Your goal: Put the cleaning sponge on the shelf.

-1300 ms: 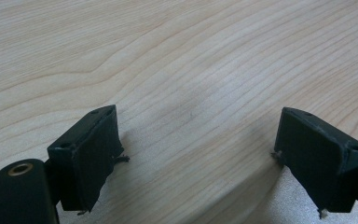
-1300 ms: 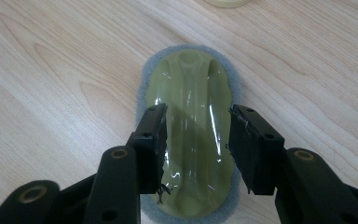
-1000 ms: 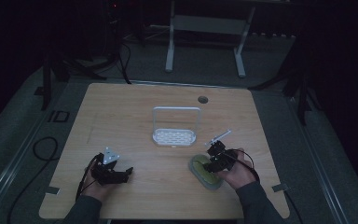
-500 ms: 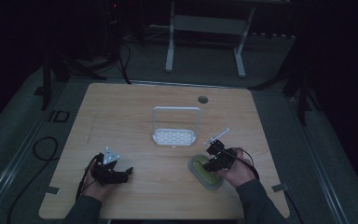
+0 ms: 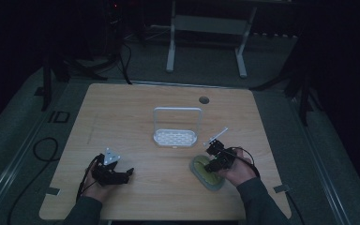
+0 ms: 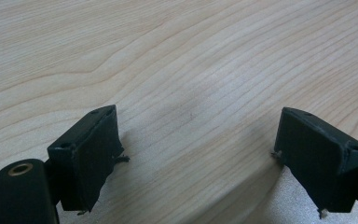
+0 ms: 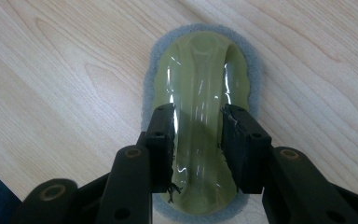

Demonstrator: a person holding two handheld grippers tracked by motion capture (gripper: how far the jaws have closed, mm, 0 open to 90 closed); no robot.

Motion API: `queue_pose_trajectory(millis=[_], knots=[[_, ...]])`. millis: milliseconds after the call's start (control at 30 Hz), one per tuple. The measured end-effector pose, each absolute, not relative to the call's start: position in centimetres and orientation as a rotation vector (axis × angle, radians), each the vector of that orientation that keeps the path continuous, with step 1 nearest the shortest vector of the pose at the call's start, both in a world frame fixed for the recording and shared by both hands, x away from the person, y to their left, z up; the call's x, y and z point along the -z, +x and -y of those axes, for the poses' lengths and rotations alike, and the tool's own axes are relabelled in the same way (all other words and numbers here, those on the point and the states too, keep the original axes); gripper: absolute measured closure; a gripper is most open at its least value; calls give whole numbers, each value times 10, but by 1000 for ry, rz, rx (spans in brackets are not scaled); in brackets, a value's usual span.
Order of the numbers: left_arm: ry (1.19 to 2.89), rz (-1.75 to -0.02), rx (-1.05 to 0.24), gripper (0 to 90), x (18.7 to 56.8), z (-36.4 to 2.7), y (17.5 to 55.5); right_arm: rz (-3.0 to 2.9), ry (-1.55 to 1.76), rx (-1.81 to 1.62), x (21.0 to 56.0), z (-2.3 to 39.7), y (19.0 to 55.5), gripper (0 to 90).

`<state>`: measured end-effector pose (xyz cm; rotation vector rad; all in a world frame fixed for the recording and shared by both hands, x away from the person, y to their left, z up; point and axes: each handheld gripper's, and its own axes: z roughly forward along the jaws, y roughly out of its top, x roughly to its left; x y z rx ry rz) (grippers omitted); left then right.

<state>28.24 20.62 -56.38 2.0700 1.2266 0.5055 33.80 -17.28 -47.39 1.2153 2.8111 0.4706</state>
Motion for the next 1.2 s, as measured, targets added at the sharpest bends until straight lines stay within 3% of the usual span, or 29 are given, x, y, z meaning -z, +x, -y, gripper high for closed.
queue_pose_trajectory(millis=[1200], knots=[[2069, -1228, -504, 142, 564, -206, 282, -2924, 1094, -279, 475, 162, 348, 707]])
